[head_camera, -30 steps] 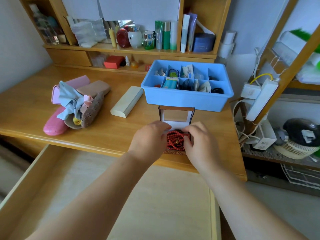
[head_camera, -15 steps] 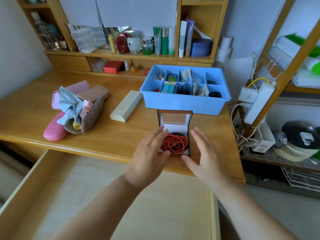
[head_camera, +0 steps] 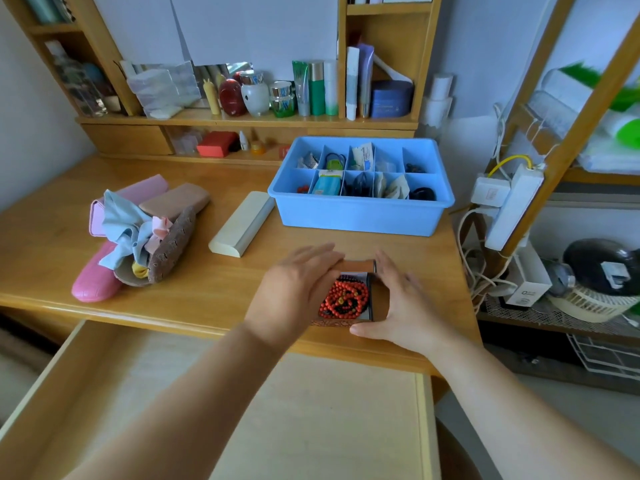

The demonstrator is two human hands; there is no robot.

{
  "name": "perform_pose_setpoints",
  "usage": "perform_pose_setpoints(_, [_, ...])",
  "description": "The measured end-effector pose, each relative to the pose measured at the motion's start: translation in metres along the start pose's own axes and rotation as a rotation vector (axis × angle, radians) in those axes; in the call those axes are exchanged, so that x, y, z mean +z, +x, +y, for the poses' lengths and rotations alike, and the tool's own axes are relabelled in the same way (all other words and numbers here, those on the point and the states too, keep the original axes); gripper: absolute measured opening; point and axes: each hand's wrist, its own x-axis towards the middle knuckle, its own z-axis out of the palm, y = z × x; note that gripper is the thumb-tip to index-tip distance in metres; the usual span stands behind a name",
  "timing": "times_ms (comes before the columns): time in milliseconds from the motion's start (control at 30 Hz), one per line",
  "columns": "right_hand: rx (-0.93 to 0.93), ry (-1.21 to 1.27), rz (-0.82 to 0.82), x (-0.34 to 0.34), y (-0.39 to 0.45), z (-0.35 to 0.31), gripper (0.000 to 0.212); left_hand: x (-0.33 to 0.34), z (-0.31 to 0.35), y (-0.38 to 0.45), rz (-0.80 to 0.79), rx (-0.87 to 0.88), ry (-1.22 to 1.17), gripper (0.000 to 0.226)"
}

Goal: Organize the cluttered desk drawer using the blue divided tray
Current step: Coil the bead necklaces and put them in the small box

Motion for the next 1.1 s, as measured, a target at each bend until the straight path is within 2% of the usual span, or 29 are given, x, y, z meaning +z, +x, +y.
perform_pose_setpoints(133, [-0.006, -0.034, 0.002, -0.002, 0.001, -0.002, 0.128, 0.017, 0.002, -0.024, 0.061, 0.030, 0.054, 0.026])
perform_pose_setpoints(300, [-0.011, -0.022, -0.059, -0.007, -0.006, -0.005, 0.127, 0.031, -0.001, -0.048, 0.031, 0.059, 0.037, 0.033])
perform_pose_setpoints(467, [-0.027, 0.176, -0.128, -0.024, -0.018, -0.008, 0.123, 0.021, -0.016, -0.055, 0.141, -0.241, -0.160, 0.040])
perform_pose_setpoints(533, [-0.097, 0.043, -0.102, -0.028, -0.015, -0.015, 0.119, 0.017, -0.025, -0.055, 0.111, -0.315, -0.160, 0.037])
perform_pose_setpoints(667, [-0.262, -0.330, -0.111, -0.022, 0.002, -0.037, 0.110, 0.011, -0.043, -0.046, 0.043, -0.326, -0.022, 0.034])
perform_pose_setpoints(733, [-0.252, -0.354, -0.127, -0.018, 0.010, -0.042, 0.100, 0.009, -0.055, -0.044, -0.001, -0.314, 0.053, 0.033])
perform_pose_setpoints(833, [-0.260, -0.204, -0.147, -0.021, 0.014, -0.040, 0.089, 0.008, -0.068, -0.049, -0.065, -0.350, 0.093, 0.032])
perform_pose_setpoints(900, [-0.274, -0.104, -0.091, -0.034, 0.018, -0.045, 0.085, 0.010, -0.073, -0.053, -0.059, -0.350, 0.100, 0.029])
perform_pose_setpoints(1000, [-0.255, 0.005, 0.125, -0.070, 0.041, -0.056, 0.080, 0.013, -0.075, -0.054, -0.037, -0.334, 0.116, 0.027])
perform_pose_setpoints(1067, [-0.204, 0.050, 0.243, -0.099, 0.070, -0.061, 0.077, 0.014, -0.075, -0.054, -0.011, -0.330, 0.117, 0.029])
perform_pose_setpoints(1100, [-0.162, 0.071, 0.251, -0.111, 0.087, -0.063, 0.076, 0.014, -0.074, -0.054, -0.001, -0.330, 0.113, 0.029])
